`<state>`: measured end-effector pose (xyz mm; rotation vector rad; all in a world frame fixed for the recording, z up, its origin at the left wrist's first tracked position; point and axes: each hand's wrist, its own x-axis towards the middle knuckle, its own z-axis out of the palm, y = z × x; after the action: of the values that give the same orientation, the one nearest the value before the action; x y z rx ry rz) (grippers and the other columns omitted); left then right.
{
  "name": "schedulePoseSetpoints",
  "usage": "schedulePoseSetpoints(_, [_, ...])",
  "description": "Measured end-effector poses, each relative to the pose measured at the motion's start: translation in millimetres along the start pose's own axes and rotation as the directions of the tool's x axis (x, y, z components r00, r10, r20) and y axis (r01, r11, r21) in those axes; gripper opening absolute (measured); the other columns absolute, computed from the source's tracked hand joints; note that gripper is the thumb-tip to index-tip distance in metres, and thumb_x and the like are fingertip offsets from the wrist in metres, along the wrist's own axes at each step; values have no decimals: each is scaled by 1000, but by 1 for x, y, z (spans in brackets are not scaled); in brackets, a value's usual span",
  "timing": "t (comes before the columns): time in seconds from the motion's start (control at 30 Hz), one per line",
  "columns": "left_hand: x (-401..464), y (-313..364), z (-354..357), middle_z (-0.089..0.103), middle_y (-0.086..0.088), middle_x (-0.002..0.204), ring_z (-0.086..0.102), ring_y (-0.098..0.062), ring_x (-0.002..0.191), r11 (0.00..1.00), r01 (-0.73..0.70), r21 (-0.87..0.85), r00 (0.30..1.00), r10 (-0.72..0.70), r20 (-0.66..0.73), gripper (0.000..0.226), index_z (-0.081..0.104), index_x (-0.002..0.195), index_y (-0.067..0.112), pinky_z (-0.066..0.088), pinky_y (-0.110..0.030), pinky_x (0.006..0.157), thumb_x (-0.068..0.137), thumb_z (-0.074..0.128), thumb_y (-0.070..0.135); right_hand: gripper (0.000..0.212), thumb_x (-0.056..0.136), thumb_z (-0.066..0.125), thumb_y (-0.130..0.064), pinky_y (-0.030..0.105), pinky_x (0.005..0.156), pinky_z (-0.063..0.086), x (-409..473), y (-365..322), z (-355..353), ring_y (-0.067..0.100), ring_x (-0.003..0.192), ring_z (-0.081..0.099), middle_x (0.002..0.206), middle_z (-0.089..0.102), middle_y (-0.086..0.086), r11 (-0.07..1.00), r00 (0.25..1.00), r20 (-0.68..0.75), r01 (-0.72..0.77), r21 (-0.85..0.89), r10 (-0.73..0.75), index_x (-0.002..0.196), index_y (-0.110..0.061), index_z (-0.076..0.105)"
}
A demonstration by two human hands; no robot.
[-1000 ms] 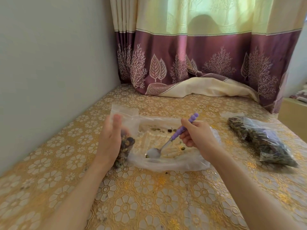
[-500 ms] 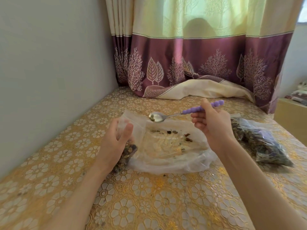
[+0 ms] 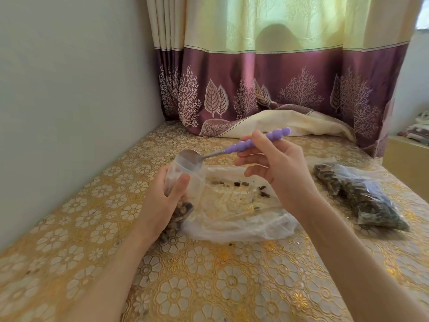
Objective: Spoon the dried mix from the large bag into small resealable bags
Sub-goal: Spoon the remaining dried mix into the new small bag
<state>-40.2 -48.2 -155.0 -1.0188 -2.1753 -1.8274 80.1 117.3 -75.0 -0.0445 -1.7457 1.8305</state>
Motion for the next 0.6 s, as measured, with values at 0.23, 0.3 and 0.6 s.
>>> schedulePoseSetpoints(0.23, [-1,-2,-1,54,-27,73,48,-23,62,999,1,37,1000,0,-15,70,51,97,31,40,-15,59,62,38,89,36,98,51,-29,18,43,43,8,13,-20,10,54,60,77,75,8,1000,962,-271,-23,-10,20,69,-13,66])
schedulePoseSetpoints(0.3, [-1,-2,-1,53,-29,72,46,-21,59,999,-9,45,1000,10,-20,66,50,92,32,39,-15,55,63,38,89,40,97,51,-28,18,42,40,11,23,-30,7,47,54,66,72,4,991,923,-385,-37,-129,-16,63,-14,63])
schedulePoseSetpoints(0.6, [-2,1,1,53,10,51,44,2,45,999,-42,31,997,44,-62,51,47,92,48,38,-4,54,64,36,89,40,98,50,-27,15,71,45,15,58,-59,10,52,60,60,67,-8,748,820,-435,-12,-664,-373,59,-19,55])
